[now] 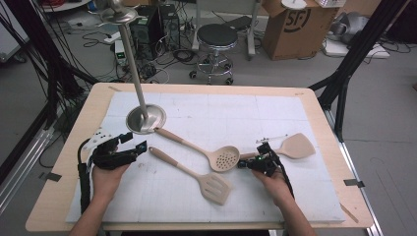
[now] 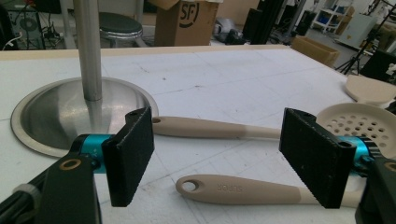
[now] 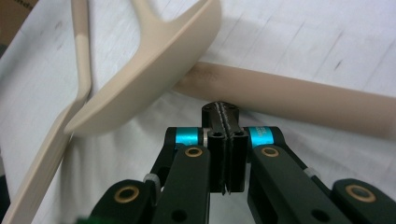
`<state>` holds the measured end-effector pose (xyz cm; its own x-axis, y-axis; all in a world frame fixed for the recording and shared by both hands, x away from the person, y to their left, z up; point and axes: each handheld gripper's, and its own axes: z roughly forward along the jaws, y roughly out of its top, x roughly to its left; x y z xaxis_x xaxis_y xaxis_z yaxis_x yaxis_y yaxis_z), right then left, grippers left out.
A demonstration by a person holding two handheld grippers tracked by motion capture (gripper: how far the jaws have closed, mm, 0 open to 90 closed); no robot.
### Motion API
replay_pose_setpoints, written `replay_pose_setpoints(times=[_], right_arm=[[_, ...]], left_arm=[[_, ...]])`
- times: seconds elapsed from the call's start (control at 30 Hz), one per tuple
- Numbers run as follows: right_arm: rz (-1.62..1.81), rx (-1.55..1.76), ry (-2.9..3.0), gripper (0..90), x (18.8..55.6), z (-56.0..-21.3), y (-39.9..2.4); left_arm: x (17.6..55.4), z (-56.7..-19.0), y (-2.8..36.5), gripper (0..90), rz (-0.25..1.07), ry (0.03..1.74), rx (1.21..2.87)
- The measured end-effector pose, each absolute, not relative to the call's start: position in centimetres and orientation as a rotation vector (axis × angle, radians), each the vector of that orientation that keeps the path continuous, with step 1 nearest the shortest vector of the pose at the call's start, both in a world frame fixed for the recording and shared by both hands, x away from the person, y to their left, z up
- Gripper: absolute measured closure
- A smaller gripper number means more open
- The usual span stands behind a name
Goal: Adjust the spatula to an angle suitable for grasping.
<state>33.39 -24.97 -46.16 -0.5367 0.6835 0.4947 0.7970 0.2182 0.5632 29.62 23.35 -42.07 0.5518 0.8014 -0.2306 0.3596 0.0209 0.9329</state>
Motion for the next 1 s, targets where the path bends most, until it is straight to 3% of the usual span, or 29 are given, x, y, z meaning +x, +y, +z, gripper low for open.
replay_pose_setpoints(times=[0.27, 0.67, 1.0], right_arm=[[-1.153, -1.438, -2.43, 90.0, 33.3, -45.7, -24.4], [-1.126, -1.546, -2.475, 90.0, 33.2, -44.8, -26.8], [-1.096, -1.849, -2.429, 90.0, 37.9, -43.9, -32.1]], left_arm=[[29.6, -42.1, 23.4, 27.0, 0.459, 1.01, 1.585], [29.5, -42.2, 23.4, 27.2, 0.459, 1.015, 1.588], [29.5, -42.3, 23.3, 27.3, 0.456, 1.015, 1.592]])
